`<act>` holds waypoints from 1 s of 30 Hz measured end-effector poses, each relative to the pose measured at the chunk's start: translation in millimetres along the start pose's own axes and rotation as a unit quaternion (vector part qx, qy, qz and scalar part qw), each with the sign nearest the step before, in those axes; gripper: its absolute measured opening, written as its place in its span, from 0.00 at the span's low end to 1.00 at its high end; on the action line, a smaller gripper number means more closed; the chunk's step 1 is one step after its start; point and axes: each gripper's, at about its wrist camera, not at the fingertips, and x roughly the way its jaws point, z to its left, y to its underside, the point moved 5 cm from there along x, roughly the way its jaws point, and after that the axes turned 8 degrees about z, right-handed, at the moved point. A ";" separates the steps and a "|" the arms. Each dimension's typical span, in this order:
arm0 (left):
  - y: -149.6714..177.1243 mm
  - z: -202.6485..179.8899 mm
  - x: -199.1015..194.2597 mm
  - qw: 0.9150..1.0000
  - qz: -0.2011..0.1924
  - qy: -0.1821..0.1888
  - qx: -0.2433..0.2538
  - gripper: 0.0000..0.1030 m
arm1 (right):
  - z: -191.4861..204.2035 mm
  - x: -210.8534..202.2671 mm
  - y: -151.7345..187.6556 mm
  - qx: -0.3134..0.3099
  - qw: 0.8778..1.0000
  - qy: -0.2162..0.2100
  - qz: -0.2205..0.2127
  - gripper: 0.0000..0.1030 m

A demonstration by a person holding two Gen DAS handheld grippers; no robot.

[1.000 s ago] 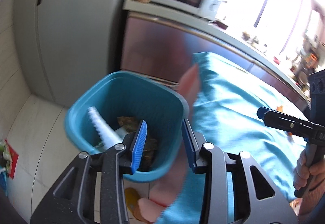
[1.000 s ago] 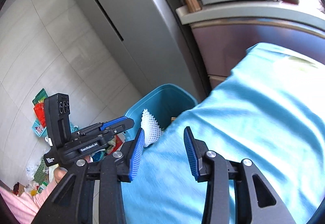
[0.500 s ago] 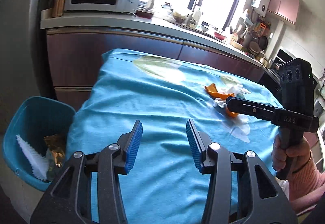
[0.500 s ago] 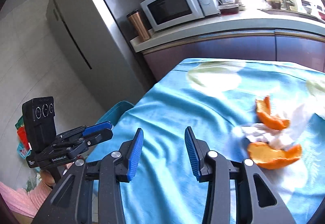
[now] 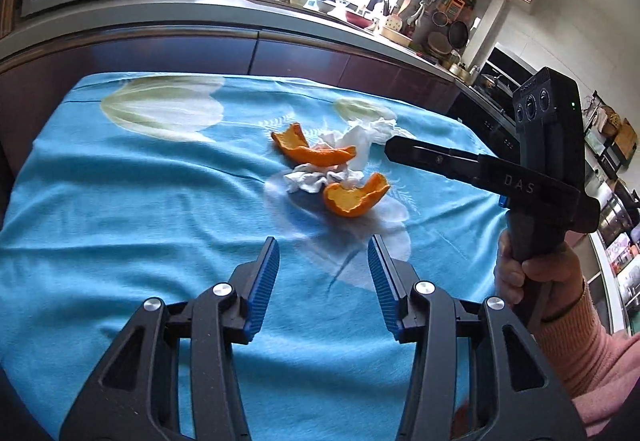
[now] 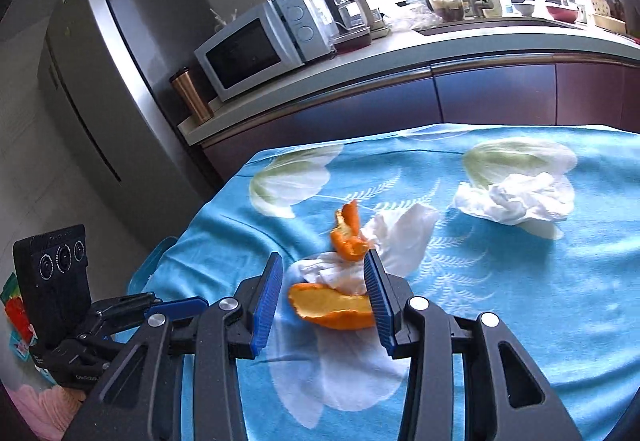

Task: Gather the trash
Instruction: 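Move both open tools back over the table toward the orange peels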

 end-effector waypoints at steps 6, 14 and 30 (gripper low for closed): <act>-10.8 -6.9 28.2 0.999 0.023 0.019 -0.015 0.44 | -30.7 0.4 -2.4 0.021 1.000 0.014 0.000 0.39; -24.1 -8.0 55.9 0.999 0.044 0.012 -0.025 0.44 | -53.0 20.6 -9.7 0.040 0.999 0.015 0.020 0.39; -38.9 0.3 83.3 0.995 0.061 0.044 -0.067 0.21 | -58.7 46.7 -12.5 0.056 0.997 -0.029 0.054 0.09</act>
